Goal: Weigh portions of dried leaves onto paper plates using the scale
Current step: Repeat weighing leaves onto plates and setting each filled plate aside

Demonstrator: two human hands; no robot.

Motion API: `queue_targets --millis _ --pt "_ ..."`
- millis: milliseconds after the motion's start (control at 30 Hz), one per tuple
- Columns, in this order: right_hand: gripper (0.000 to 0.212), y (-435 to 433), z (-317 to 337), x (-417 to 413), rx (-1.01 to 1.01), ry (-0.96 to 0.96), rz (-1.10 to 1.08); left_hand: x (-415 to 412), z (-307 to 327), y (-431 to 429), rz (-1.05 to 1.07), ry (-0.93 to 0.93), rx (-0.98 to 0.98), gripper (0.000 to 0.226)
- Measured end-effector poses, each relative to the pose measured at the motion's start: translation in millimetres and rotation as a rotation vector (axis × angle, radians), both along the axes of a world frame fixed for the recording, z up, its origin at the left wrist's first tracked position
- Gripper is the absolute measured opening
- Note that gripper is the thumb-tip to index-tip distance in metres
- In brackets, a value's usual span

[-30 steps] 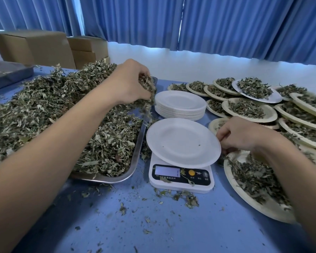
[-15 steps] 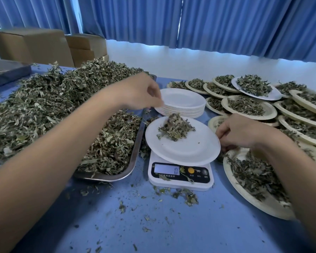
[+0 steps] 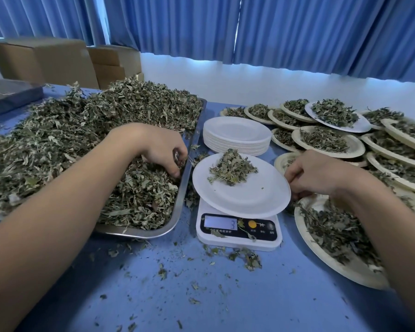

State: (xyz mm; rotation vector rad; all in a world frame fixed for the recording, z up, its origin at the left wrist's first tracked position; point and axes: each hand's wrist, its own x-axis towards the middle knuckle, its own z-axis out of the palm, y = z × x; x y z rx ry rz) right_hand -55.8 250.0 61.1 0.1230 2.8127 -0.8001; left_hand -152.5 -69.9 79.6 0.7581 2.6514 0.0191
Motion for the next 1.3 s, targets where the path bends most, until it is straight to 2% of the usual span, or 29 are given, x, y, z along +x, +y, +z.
queue_targets --millis 133,333,433,500,667,800,867,933,1000,1067,1133,1200,1300 --pt "0.025 0 1 0 -0.001 -0.004 0.003 3 7 -3 -0.014 0.002 0.037 0.022" --pt "0.027 0 1 0 0.004 -0.009 0.005 3 19 -11 0.040 0.131 0.087 0.015" --pt "0.027 0 2 0 0.001 -0.013 0.005 4 26 -15 0.038 0.224 0.165 0.012" --pt "0.026 0 2 0 -0.008 -0.010 0.004 7 30 -12 0.027 0.288 0.290 0.011" --pt "0.026 0 2 0 0.000 -0.008 0.011 31 34 14 -0.042 0.075 0.727 0.016" --pt "0.027 0 1 0 0.003 0.010 0.013 40 23 36 -0.095 -0.071 0.757 0.018" --pt "0.027 1 1 -1 0.001 0.012 0.006 36 21 35 -0.041 -0.010 0.779 0.016" --pt "0.026 2 0 -2 0.001 0.003 -0.002 26 22 27 0.020 0.181 0.717 0.018" --pt "0.026 2 0 -3 0.006 -0.006 -0.002 16 24 15 0.054 0.319 0.445 0.023" --pt "0.026 2 0 -4 0.010 -0.012 0.000 8 21 2 0.093 0.241 0.122 0.033" --pt "0.025 3 -1 -4 0.013 -0.017 0.001 5 17 -7 0.100 0.084 -0.065 0.044" --pt "0.025 3 -1 -4 0.023 -0.011 0.008 5 11 -7 0.117 -0.026 -0.064 0.040" --pt "0.026 3 -2 -4 0.030 -0.005 0.019 -1 4 -2 0.084 -0.031 -0.037 0.023"
